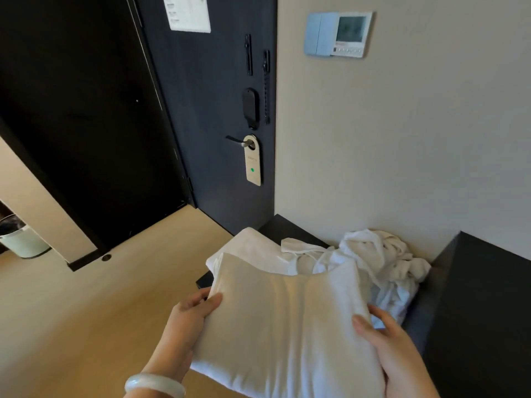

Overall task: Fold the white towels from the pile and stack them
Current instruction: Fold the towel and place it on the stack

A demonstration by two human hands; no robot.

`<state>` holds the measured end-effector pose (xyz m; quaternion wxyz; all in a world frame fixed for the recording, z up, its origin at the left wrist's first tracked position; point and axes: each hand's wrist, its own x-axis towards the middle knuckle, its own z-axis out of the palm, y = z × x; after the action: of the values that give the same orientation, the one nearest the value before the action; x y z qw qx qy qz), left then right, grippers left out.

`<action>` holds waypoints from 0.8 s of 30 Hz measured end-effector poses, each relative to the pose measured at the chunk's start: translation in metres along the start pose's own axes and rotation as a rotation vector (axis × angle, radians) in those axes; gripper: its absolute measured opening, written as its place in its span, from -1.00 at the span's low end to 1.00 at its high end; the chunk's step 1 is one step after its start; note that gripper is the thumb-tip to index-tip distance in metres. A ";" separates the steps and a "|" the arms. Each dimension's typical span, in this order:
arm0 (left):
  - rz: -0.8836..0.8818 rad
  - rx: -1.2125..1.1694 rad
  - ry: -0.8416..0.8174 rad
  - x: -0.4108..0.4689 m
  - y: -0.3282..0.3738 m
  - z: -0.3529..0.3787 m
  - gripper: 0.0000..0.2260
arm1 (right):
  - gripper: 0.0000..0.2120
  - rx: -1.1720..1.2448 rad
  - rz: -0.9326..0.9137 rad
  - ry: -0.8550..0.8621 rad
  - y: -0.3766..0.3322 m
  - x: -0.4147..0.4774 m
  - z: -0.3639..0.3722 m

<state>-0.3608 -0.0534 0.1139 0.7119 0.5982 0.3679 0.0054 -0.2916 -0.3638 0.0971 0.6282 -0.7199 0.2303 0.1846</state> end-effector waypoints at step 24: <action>-0.098 0.367 -0.079 0.309 0.054 -0.007 -0.66 | -0.56 0.102 0.171 0.122 0.029 0.179 0.180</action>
<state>-0.1156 0.1062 0.0002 0.6040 0.6992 0.3633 -0.1198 -0.1561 -0.2065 -0.0517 0.6307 -0.6746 0.3380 0.1815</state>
